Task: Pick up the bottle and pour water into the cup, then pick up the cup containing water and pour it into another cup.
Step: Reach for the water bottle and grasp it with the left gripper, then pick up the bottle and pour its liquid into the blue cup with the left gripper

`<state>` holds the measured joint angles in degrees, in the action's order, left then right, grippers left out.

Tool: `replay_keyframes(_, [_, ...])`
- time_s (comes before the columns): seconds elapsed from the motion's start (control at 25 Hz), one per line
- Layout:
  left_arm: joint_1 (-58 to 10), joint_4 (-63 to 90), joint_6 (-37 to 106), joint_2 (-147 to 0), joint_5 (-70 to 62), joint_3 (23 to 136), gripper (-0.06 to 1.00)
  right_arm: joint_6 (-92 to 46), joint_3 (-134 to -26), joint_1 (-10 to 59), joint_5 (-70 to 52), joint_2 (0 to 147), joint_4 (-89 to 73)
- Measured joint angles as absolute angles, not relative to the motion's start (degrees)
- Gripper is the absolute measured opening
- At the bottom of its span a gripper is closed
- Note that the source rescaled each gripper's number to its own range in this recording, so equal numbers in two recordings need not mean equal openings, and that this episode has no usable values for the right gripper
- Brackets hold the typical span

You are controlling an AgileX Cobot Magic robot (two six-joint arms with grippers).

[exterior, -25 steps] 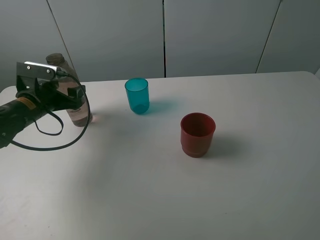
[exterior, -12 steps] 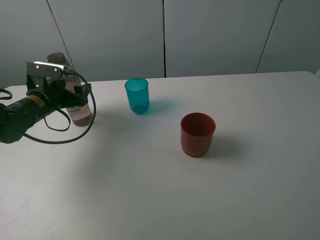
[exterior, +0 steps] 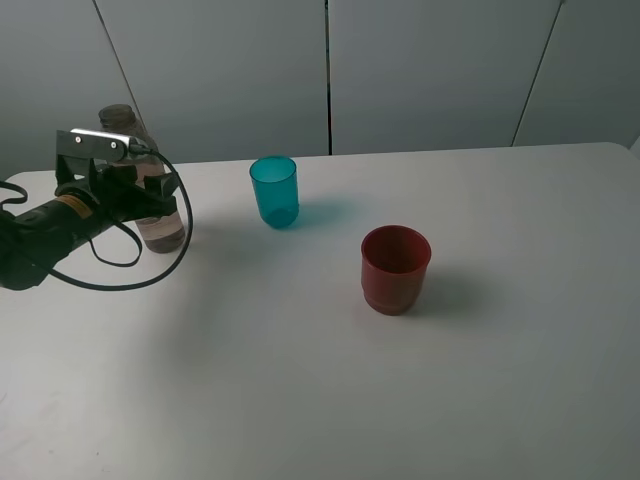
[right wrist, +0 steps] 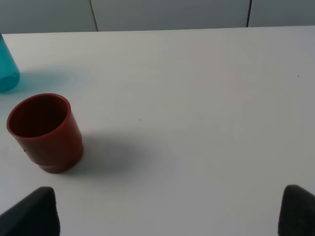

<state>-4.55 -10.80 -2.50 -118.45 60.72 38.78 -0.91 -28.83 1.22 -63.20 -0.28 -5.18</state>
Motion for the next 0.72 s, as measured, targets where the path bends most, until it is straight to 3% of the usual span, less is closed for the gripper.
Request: replay_keyframes(0.72, [-4.5, -12.6, -2.5, -118.4, 61.2, 38.8, 0.03, -0.9, -28.8, 1.2, -63.2, -0.3, -5.2])
